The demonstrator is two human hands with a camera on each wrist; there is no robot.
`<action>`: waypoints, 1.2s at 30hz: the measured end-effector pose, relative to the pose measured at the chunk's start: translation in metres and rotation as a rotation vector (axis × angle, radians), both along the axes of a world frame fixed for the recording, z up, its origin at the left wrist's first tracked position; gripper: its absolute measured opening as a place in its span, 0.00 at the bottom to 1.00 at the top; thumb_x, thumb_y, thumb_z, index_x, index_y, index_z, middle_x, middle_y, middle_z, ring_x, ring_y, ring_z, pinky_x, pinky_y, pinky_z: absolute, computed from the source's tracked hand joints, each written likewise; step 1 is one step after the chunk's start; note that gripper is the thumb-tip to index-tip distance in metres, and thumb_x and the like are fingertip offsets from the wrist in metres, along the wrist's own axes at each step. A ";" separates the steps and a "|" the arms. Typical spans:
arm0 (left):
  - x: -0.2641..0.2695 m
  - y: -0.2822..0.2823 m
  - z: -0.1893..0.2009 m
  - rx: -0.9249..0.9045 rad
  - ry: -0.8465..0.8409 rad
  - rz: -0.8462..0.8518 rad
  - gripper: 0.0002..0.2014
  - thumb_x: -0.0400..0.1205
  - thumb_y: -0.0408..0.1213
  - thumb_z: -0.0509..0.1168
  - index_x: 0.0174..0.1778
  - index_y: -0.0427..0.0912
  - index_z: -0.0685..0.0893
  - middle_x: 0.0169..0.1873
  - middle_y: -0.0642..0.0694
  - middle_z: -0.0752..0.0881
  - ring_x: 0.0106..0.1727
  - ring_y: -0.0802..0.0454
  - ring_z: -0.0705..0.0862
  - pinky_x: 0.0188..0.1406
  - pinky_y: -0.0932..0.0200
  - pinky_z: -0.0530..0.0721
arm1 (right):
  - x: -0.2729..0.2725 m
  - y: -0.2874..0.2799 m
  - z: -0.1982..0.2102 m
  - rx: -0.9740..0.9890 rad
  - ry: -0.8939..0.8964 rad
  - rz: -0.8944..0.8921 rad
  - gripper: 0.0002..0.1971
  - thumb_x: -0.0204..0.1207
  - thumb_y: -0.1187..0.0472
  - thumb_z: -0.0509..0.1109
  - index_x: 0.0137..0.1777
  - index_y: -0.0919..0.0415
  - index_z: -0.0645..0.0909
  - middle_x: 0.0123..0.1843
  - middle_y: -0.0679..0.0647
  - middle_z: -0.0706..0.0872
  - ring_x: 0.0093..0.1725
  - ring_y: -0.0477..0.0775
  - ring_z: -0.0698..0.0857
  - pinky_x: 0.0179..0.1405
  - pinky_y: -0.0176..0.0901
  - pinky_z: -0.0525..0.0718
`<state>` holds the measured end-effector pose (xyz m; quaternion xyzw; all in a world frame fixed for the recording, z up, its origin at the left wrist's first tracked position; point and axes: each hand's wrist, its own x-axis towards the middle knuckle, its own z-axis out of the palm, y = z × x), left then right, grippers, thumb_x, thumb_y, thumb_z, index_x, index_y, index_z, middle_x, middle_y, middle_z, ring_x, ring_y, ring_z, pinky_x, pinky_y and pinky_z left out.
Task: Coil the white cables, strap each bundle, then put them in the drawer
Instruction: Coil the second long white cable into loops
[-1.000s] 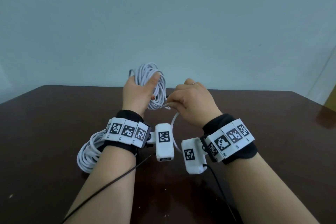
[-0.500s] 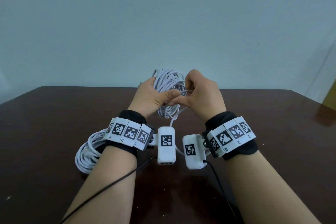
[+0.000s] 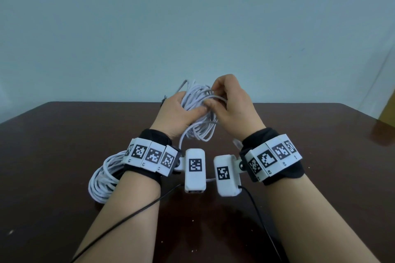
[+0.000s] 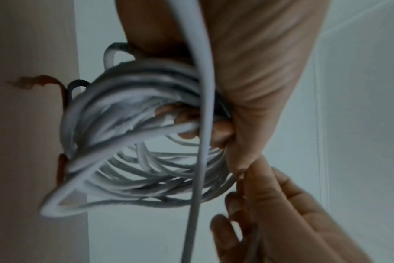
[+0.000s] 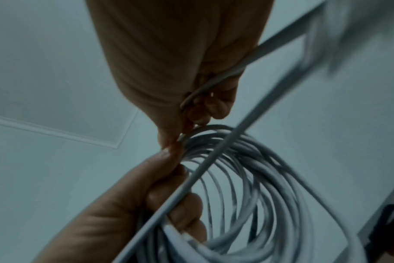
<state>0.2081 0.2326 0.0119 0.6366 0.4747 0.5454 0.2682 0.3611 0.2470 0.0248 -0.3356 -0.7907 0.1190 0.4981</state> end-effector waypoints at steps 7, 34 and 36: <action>-0.010 0.002 -0.002 -0.013 -0.566 -0.297 0.05 0.74 0.32 0.69 0.39 0.40 0.78 0.15 0.50 0.72 0.16 0.56 0.70 0.18 0.65 0.75 | 0.009 0.009 -0.005 -0.141 -0.078 -0.184 0.51 0.61 0.42 0.80 0.80 0.54 0.58 0.74 0.54 0.70 0.74 0.54 0.65 0.73 0.51 0.66; -0.003 0.008 -0.005 -0.257 -0.814 -0.537 0.10 0.80 0.33 0.64 0.32 0.40 0.76 0.17 0.51 0.74 0.20 0.55 0.77 0.27 0.61 0.82 | 0.006 0.016 -0.010 -0.551 0.359 0.217 0.05 0.77 0.61 0.70 0.41 0.61 0.79 0.32 0.54 0.78 0.33 0.52 0.77 0.37 0.44 0.76; -0.002 0.010 -0.004 -0.223 -0.805 -0.470 0.08 0.77 0.35 0.65 0.33 0.39 0.74 0.15 0.51 0.73 0.17 0.56 0.76 0.23 0.63 0.80 | 0.007 0.020 -0.012 -0.481 0.283 0.108 0.11 0.78 0.53 0.69 0.52 0.60 0.80 0.40 0.52 0.82 0.39 0.50 0.81 0.43 0.45 0.79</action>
